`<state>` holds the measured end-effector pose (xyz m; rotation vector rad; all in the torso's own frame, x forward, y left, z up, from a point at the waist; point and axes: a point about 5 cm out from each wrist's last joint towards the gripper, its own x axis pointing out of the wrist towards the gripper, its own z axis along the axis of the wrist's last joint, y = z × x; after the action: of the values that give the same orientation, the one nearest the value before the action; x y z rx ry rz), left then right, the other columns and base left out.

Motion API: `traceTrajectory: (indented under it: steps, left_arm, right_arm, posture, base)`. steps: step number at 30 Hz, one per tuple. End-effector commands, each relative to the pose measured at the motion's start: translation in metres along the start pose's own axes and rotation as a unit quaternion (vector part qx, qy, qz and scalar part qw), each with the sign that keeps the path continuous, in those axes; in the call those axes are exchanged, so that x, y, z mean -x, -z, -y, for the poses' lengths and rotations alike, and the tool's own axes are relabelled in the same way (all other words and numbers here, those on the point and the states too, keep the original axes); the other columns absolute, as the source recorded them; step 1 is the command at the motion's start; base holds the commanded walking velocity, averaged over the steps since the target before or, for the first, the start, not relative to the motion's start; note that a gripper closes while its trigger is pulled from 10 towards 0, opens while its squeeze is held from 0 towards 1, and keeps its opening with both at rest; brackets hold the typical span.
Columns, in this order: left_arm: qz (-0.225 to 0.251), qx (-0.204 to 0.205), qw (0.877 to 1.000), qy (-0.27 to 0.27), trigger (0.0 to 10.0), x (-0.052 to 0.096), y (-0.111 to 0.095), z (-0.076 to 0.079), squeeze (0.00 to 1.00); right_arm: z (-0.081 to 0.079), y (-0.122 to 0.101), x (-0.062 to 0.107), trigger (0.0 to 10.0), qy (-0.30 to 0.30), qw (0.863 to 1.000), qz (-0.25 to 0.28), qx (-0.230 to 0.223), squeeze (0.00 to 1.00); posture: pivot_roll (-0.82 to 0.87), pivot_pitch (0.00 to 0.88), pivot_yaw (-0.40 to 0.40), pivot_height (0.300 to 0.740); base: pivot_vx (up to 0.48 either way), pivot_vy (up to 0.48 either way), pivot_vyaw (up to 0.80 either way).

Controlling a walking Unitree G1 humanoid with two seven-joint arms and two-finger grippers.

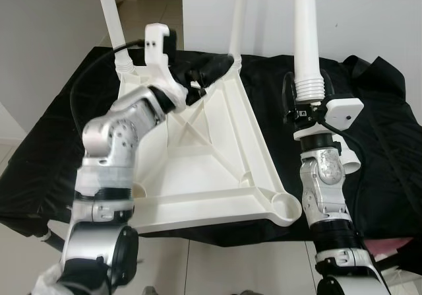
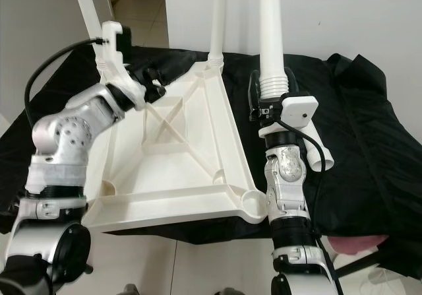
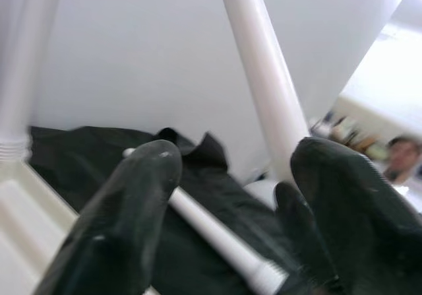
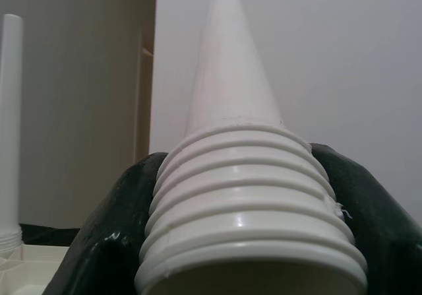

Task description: Building children table

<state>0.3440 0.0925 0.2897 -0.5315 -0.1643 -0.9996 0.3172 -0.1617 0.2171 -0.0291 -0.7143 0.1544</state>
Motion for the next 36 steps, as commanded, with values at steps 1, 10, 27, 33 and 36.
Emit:
traceTrajectory:
  steps: [1, 10, 27, 33, 36]
  left_arm:
    - [0.016, 0.023, 0.995, 0.095, 10.0, -0.003, -0.007, 0.01, 1.0]
    - [-0.002, 0.08, 0.988, 0.129, 10.0, -0.02, 0.0, 0.011, 0.0]
    - [-0.034, 0.099, 0.987, 0.12, 10.0, -0.046, 0.001, 0.003, 0.0]
    - [-0.022, 0.092, 0.992, 0.084, 10.0, -0.05, -0.02, -0.009, 0.0]
    - [-0.016, 0.083, 0.995, 0.044, 10.0, -0.052, -0.035, -0.018, 0.0]
  right_arm:
    - [-0.004, -0.007, -0.007, 10.0, -0.02, 1.0, 0.019, -0.001, 0.0]
    - [-0.023, -0.004, -0.006, 10.0, -0.085, 0.996, 0.008, -0.004, 0.0]
    - [-0.05, 0.005, 0.014, 10.0, -0.18, 0.983, -0.021, -0.011, 0.0]
    - [-0.052, 0.008, 0.025, 10.0, -0.195, 0.98, -0.033, -0.01, 0.0]
    - [-0.051, 0.006, 0.033, 10.0, -0.202, 0.979, -0.036, -0.005, 0.0]
  posture:
    - [-0.05, 0.0, -0.009, 0.74]
    - [-0.06, 0.0, 0.011, 0.74]
    - [-0.08, 0.0, 0.036, 0.74]
    - [-0.08, 0.0, 0.05, 0.74]
    - [-0.09, 0.0, 0.064, 0.74]
  base:
    - [0.0, 0.0, 0.0]
    - [0.0, 0.0, 0.0]
    - [0.0, 0.0, 0.0]
    - [0.0, 0.0, 0.0]
    - [0.0, 0.0, 0.0]
